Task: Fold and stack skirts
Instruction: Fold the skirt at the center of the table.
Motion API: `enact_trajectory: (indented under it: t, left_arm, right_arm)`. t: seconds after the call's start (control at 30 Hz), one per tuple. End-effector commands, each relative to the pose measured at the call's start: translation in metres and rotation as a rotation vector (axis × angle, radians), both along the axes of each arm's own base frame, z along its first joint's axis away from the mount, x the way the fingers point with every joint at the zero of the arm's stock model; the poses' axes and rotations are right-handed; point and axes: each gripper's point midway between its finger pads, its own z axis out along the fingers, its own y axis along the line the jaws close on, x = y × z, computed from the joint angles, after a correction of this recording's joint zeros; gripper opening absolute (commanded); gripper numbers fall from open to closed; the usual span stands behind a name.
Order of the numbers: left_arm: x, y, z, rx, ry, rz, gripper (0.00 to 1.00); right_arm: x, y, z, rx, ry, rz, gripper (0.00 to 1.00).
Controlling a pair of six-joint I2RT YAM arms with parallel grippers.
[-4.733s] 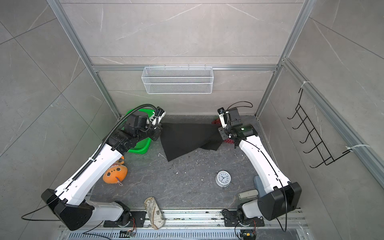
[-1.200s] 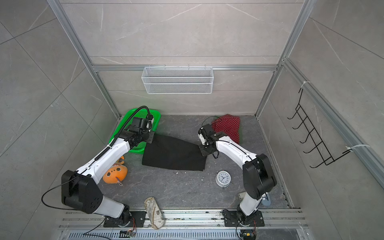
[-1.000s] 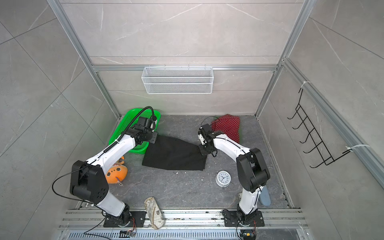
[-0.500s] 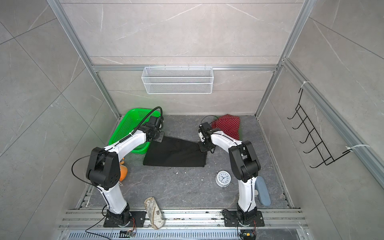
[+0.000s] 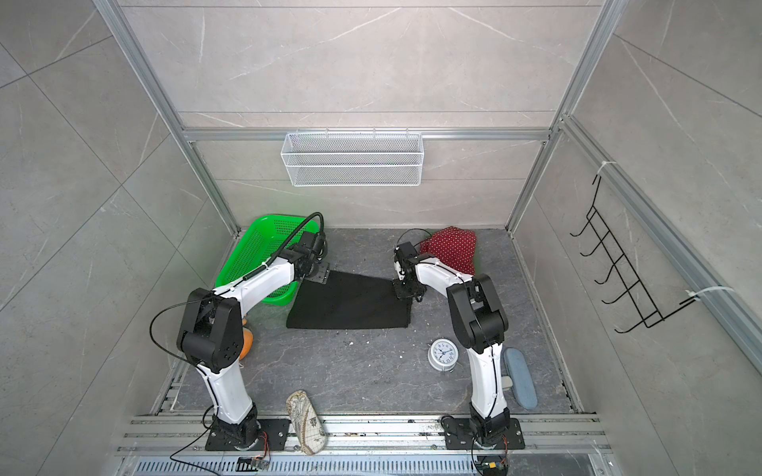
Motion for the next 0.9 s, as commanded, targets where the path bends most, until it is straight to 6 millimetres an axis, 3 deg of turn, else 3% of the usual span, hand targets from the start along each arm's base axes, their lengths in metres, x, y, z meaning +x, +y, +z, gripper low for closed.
enact_trajectory:
  t: [0.0,0.07,0.23,0.43,0.53,0.7,0.87]
  left_arm:
    - [0.001,-0.020,0.046,-0.033,-0.117,-0.071,0.89]
    - [-0.004,-0.033,0.052,-0.039,-0.142,-0.134,1.00]
    - [-0.020,-0.067,0.062,-0.047,-0.254,-0.293,1.00]
    - [-0.059,-0.117,0.066,-0.014,-0.377,-0.569,1.00]
    - [-0.089,-0.151,0.061,-0.012,-0.426,-0.737,0.99]
    - [-0.134,-0.205,0.042,0.012,-0.452,-0.960,0.96]
    - [-0.163,-0.247,0.014,0.074,-0.422,-1.095,0.94]
  right_arm:
    - [0.008,-0.002,0.032,0.044,-0.090,0.002,0.99]
    - [0.008,-0.001,0.048,0.076,-0.126,0.005,1.00]
    - [0.007,-0.005,0.084,0.108,-0.209,-0.031,1.00]
    - [0.008,-0.040,0.114,0.294,-0.316,-0.303,1.00]
    - [0.005,-0.054,0.117,0.377,-0.298,-0.365,1.00]
    - [0.000,-0.077,0.112,0.459,-0.222,-0.477,0.90]
    - [-0.008,-0.080,0.108,0.481,-0.169,-0.475,0.86]
